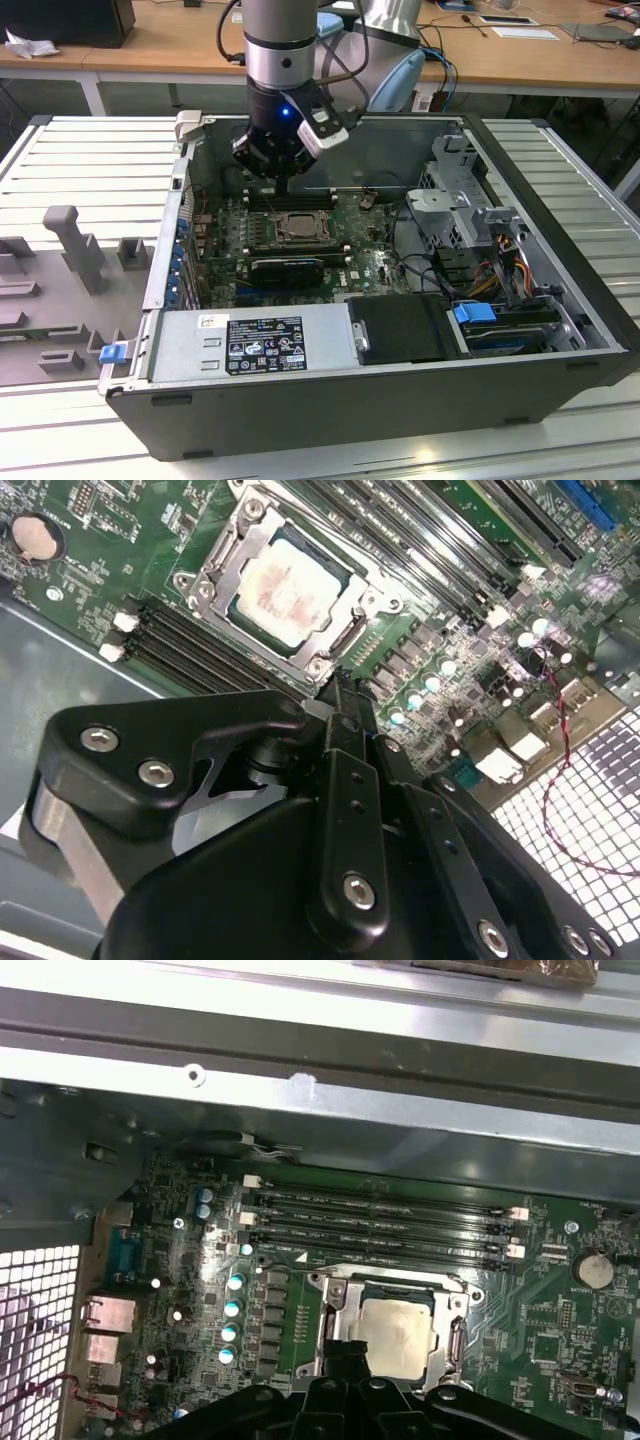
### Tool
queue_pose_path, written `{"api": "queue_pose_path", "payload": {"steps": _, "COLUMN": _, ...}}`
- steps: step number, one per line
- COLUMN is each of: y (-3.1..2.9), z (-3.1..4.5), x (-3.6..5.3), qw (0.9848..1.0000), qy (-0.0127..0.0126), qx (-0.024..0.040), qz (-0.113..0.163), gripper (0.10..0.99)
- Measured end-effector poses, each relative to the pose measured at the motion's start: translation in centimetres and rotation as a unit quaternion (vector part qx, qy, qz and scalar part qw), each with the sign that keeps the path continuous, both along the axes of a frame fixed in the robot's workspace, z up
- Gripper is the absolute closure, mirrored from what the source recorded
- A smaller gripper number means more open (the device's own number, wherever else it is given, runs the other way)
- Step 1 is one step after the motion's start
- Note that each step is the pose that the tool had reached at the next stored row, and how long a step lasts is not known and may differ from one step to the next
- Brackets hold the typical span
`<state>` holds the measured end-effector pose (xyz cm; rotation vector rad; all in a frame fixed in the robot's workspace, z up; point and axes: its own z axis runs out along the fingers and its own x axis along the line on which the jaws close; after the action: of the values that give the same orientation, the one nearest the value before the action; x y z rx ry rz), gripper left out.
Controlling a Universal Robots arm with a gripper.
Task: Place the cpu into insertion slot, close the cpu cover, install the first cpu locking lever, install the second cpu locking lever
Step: 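Install the first cpu locking lever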
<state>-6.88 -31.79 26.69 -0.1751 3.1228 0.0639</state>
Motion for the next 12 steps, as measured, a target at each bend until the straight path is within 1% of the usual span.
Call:
{"api": "queue_pose_path", "payload": {"steps": 3, "y": 0.00, "z": -0.05, "x": -0.05, "qw": 1.0000, "qy": -0.0001, "qx": 0.0000, "qz": 0.000, "gripper": 0.980}}
{"api": "queue_pose_path", "payload": {"steps": 5, "y": 0.00, "z": -0.07, "x": -0.25, "qw": 1.0000, "qy": -0.0006, "qx": 0.0000, "qz": 0.000, "gripper": 0.980}}
{"api": "queue_pose_path", "payload": {"steps": 9, "y": 0.00, "z": -0.08, "x": -1.23, "qw": 1.0000, "qy": -0.0006, "qx": 0.0000, "qz": -0.001, "gripper": 0.980}}
{"api": "queue_pose_path", "payload": {"steps": 12, "y": 0.04, "z": -0.13, "x": -1.69, "qw": 1.0000, "qy": -0.0007, "qx": 0.0001, "qz": -0.006, "gripper": 0.980}}
